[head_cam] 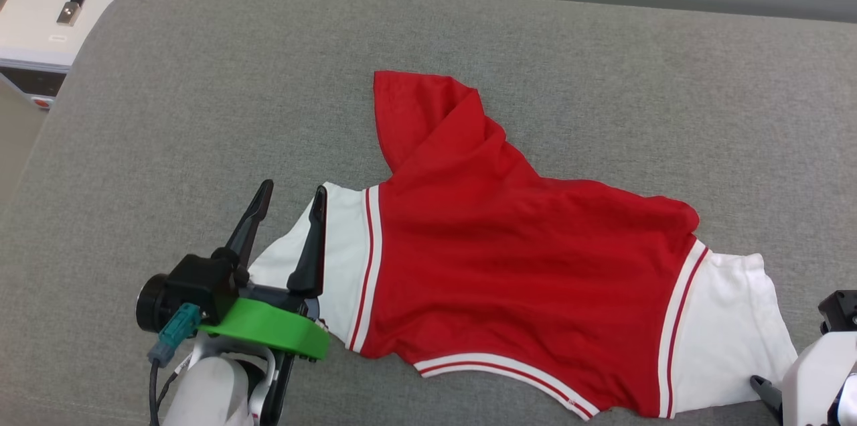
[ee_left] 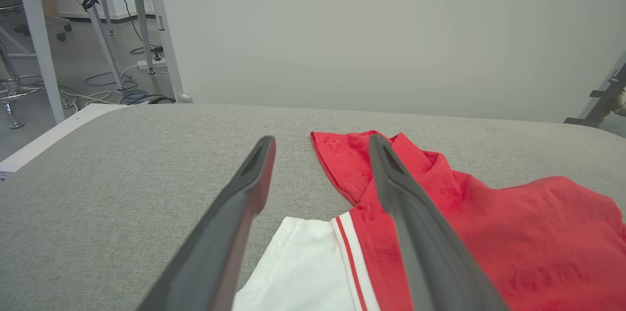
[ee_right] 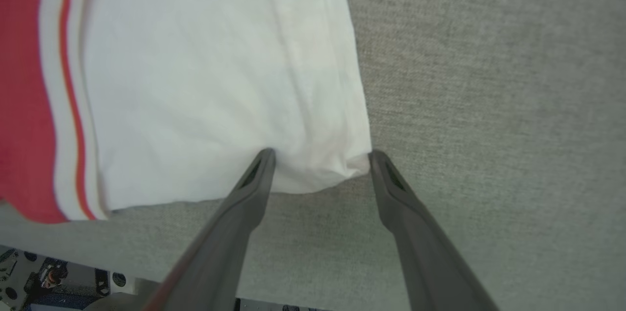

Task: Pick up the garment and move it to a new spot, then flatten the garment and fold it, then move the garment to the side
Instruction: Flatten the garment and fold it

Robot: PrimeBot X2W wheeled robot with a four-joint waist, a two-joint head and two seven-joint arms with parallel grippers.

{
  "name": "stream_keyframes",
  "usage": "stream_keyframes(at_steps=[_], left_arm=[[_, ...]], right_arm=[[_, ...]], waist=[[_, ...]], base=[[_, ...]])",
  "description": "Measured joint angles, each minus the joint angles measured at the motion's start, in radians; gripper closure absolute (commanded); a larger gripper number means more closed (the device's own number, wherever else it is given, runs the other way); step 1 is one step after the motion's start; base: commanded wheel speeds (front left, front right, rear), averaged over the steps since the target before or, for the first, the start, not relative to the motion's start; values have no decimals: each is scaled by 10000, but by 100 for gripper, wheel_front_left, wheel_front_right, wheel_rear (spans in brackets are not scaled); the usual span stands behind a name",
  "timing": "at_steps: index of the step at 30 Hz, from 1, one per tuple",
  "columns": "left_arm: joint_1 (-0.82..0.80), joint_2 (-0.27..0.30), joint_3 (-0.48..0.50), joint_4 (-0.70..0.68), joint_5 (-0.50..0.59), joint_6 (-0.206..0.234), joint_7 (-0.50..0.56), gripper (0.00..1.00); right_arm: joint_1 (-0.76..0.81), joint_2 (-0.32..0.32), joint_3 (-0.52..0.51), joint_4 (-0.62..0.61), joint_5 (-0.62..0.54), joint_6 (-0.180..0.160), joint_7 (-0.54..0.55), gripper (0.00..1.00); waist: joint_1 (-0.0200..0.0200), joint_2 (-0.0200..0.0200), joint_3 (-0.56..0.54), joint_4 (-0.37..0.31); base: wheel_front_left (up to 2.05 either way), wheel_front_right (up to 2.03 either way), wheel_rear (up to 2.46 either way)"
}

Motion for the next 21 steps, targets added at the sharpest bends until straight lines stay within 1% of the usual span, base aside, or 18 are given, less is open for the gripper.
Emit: stream_keyframes(at_steps=[4, 7, 8, 9, 10, 16, 18, 21], left_arm=[[-91, 23, 25, -29, 0, 0, 0, 0], [-174, 46, 102, -36, -2, 0, 0, 0], [-174, 50, 150, -19, -2, 0, 0, 0], [-174, 65, 184, -2, -2, 0, 0, 0], [-174, 88, 224, 31, -4, 0, 0, 0], [-153, 197, 282, 313, -2, 0, 0, 0], [-142, 242, 221, 491, -4, 0, -2, 0], [-119, 485, 52, 884, -134, 0, 0, 0]], right_arm=[[-112, -128, 105, 295, -111, 2, -255, 0], [-194, -107, 209, 539, -21, -4, -349, 0], [-203, -94, 209, 631, 58, -2, -349, 37], [-224, -100, 226, 690, 144, -2, -353, 88], [-244, -125, 230, 771, 199, -2, -441, 100], [-377, -330, -94, 1371, 192, 12, -1152, 100], [-398, -451, -268, 1473, 15, 12, -1390, 100], [-416, -656, -539, 1668, -79, 10, -1582, 100]], waist=[[0, 0, 216, 93], [0, 0, 306, 125], [0, 0, 305, 125], [0, 0, 294, 120], [0, 0, 275, 116], [0, 0, -25, 73], [0, 0, -142, 51], [0, 0, -303, -15]], base=[[0, 0, 0], [0, 0, 0], [0, 0, 0], [0, 0, 0], [0, 0, 0], [0, 0, 0], [0, 0, 0], [0, 0, 0]])
